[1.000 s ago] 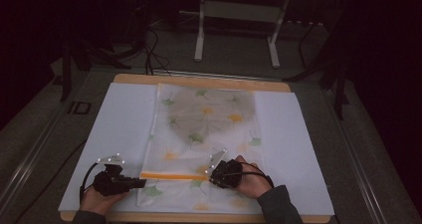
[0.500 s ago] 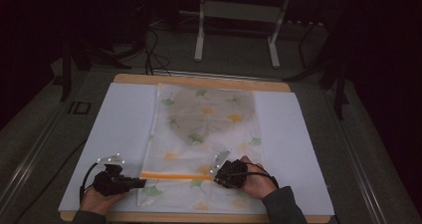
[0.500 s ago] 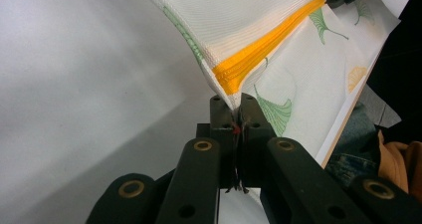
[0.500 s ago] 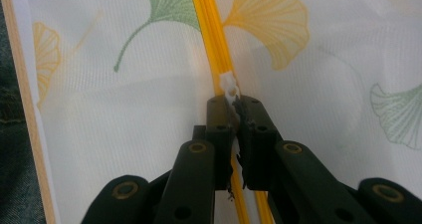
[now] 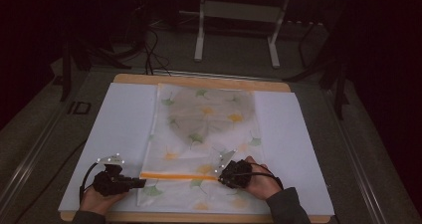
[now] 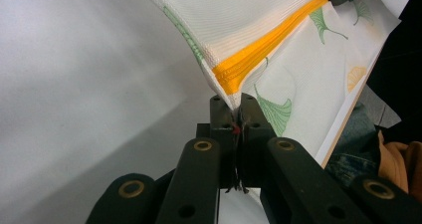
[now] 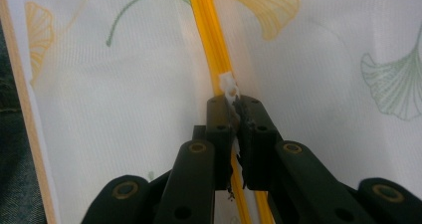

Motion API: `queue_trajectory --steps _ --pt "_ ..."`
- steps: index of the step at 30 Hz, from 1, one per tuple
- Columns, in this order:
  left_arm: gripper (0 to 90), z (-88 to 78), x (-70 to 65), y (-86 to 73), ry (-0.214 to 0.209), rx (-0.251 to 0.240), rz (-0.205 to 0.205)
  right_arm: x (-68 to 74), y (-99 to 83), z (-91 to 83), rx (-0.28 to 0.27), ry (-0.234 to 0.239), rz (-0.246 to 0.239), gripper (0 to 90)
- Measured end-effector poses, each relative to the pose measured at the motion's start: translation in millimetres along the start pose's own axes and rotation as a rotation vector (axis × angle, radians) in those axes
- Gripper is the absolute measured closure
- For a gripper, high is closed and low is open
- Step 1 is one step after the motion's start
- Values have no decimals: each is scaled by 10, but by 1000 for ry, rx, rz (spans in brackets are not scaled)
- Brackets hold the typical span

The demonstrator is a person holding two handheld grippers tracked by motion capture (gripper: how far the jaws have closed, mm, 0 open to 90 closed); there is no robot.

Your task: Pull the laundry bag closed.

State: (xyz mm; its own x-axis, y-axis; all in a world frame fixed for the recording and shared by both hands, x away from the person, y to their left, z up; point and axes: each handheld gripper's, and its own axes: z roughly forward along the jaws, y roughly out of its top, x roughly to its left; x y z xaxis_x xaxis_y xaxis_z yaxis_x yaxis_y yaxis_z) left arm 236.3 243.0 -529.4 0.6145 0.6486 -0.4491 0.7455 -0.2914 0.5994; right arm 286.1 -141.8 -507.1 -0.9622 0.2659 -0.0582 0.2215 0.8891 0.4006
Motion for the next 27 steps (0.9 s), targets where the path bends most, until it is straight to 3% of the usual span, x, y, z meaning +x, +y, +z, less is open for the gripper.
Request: queue_trajectory --steps 27 --pt "882 4 8 1 0 -2 -2 -85 -242 -135 -6 -28 51 845"
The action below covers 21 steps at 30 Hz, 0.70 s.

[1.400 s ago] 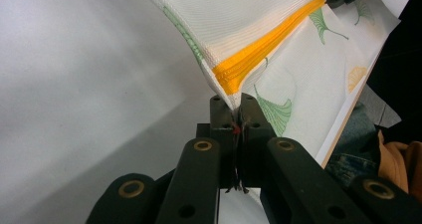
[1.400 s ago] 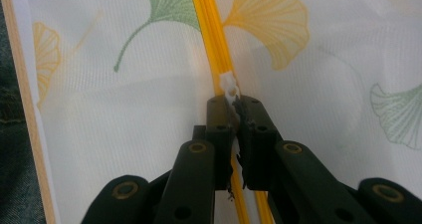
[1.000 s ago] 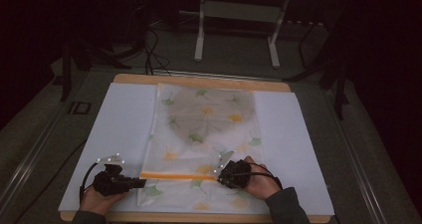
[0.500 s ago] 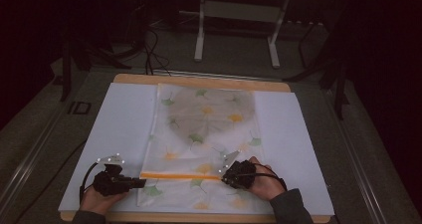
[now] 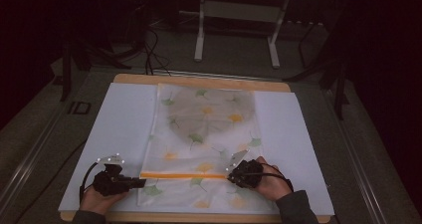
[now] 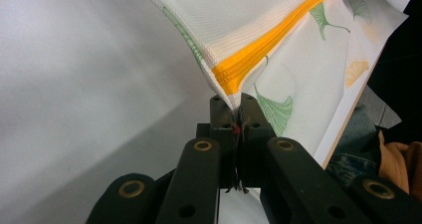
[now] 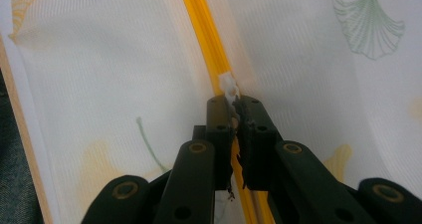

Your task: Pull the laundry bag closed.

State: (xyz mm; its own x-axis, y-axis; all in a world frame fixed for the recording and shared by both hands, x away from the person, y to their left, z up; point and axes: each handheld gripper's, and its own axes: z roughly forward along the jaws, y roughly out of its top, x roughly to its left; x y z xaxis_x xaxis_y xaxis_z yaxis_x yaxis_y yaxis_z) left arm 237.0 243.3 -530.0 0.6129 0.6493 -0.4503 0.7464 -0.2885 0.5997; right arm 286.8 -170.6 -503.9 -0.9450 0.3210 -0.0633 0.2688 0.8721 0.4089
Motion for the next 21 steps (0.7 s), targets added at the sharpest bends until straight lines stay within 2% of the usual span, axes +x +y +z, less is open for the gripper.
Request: queue_trajectory --steps 10,21 --pt "882 -10 5 1 2 0 -2 -44 -94 -44 5 -11 22 845" --pt "882 -5 5 3 1 2 0 -85 -251 -70 -16 -13 63 845"
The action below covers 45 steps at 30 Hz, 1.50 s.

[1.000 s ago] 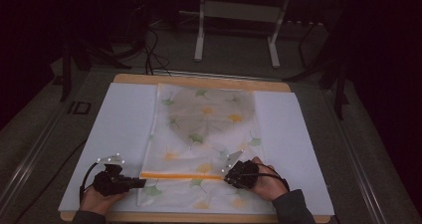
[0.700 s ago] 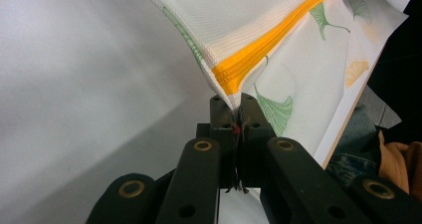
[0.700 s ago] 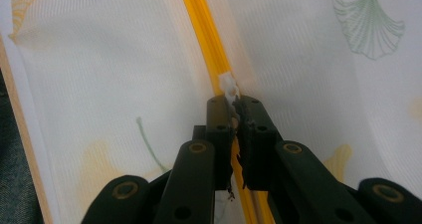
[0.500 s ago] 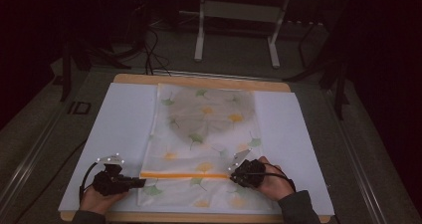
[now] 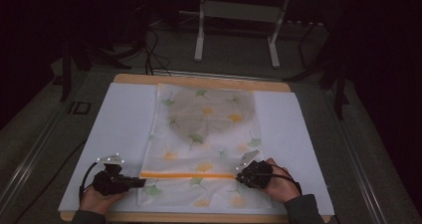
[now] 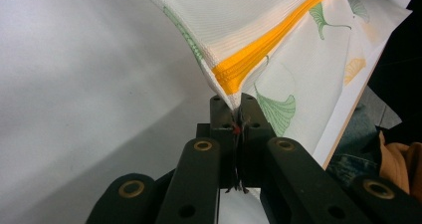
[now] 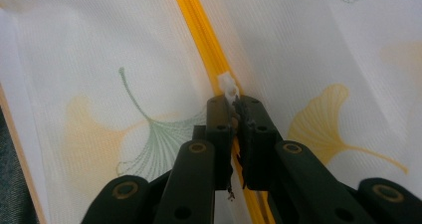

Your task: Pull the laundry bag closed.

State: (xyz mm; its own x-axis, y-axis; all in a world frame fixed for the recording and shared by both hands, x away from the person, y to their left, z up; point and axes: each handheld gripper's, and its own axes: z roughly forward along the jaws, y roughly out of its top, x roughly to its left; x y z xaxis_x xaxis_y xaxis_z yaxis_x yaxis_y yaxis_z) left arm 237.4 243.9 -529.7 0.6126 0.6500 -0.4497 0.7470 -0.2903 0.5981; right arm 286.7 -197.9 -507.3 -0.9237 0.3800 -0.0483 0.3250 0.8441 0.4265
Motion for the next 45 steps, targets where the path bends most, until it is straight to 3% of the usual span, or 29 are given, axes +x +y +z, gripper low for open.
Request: queue_trajectory --steps 18,25,45 --pt "882 -6 7 1 -1 -2 -4 -120 -281 -121 -14 -31 72 845" --pt "882 -11 15 -1 -1 -2 -5 -170 -395 -189 5 -50 95 845" --pt "881 12 4 -1 -6 10 3 -245 -655 -369 13 -50 135 844"
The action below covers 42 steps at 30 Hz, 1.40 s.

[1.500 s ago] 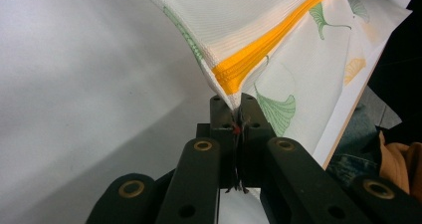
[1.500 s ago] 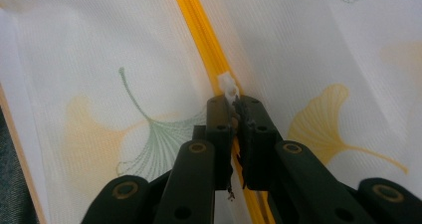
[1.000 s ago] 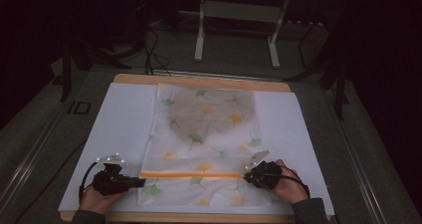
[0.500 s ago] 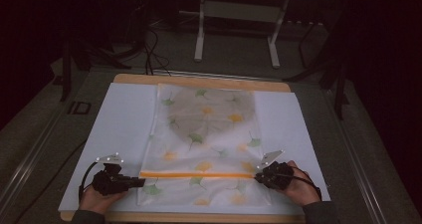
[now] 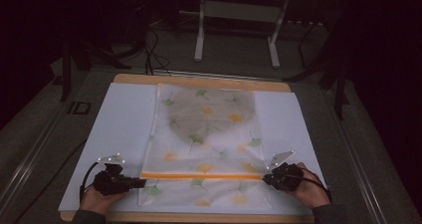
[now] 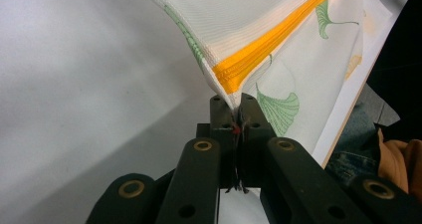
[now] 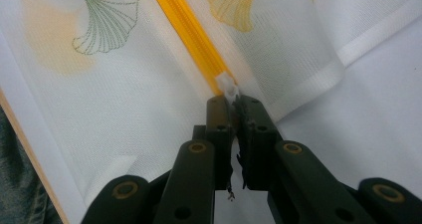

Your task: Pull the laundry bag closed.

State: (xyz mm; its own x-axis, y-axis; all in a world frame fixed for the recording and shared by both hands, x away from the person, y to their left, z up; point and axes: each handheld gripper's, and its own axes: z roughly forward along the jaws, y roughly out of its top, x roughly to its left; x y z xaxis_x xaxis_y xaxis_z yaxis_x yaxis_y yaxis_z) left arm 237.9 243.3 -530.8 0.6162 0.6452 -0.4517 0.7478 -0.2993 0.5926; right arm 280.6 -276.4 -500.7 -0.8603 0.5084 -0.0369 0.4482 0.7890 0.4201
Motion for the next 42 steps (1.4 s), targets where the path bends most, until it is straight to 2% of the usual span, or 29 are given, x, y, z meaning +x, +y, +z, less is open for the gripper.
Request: queue_trajectory --steps 6,10,14,17,20,26,30,34,35,36,39,42 --pt "855 5 -14 -7 11 14 14 9 -2 10 -14 4 3 826" --pt "810 -8 -9 -16 21 7 11 2 -30 -2 -41 18 24 734" --pt "758 -51 -2 -19 37 -16 9 -19 -68 -41 -105 27 59 677" --pt "744 -81 5 -24 62 -31 9 -46 -100 -80 -159 15 89 632" --pt "743 -127 16 -26 81 -67 6 -71 -139 -134 -228 -3 124 607" --pt "745 -201 36 -33 155 -112 0 -141 -262 -184 -326 -91 236 574" --pt "744 -206 40 -29 221 -136 18 -187 -350 -151 -331 -125 300 549" --pt "738 -197 54 -32 287 -151 32 -200 -424 -93 -338 -133 323 539" --pt "734 -197 54 -32 287 -151 32 -200 -424 -93 -338 -133 323 539" --pt "734 -182 59 -36 321 -153 40 -202 -435 -83 -340 -144 331 539" --pt "727 -152 64 -29 382 -130 66 -230 -462 -49 -351 -154 358 496" --pt "725 -134 83 -20 406 -130 72 -234 -466 -28 -353 -158 357 495"
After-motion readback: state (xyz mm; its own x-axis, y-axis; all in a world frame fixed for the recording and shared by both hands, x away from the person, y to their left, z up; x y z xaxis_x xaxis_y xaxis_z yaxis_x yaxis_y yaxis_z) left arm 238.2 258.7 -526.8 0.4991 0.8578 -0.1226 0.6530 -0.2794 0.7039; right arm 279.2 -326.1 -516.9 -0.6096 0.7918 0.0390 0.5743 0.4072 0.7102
